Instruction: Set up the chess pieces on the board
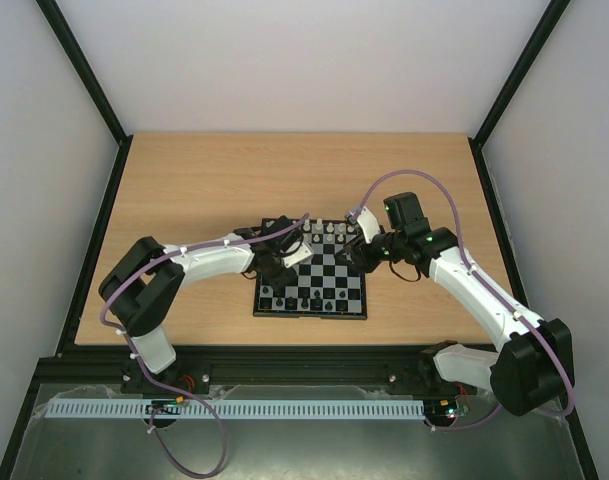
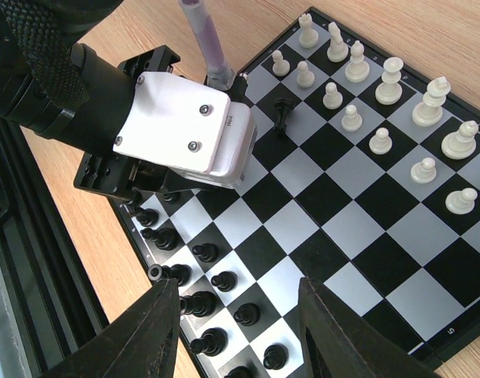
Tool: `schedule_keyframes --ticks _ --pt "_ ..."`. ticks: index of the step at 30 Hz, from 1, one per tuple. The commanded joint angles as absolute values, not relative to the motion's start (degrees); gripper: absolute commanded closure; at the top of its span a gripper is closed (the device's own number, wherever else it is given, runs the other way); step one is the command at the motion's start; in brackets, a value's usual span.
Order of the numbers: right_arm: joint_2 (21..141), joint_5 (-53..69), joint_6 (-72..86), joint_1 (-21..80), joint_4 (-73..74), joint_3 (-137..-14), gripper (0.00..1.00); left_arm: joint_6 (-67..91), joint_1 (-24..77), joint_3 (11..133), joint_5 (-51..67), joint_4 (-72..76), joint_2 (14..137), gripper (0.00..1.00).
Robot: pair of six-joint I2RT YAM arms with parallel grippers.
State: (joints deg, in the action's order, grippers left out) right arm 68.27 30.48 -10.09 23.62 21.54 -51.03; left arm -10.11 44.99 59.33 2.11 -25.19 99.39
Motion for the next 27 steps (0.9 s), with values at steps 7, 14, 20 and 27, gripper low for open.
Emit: schedule_keyframes --ticks 7,14,20,27 --pt "68.7 32.0 -10.6 23.4 22.1 -50.5 0.58 -10.1 45.3 58.8 0.4 -27.3 99.0 0.63" --pt "69.0 32.2 -10.7 23.4 22.2 -50.5 0.58 -9.9 45.2 57.7 1.7 -27.1 97.7 0.66" --pt "69.2 32.2 -10.7 23.4 22.2 -50.5 0.58 -9.9 45.4 57.5 3.3 -27.3 97.8 0.67" --pt "69.7 32.4 -10.7 23.4 22.3 -50.5 0.58 -9.6 45.4 57.2 2.9 -27.8 97.5 0.69"
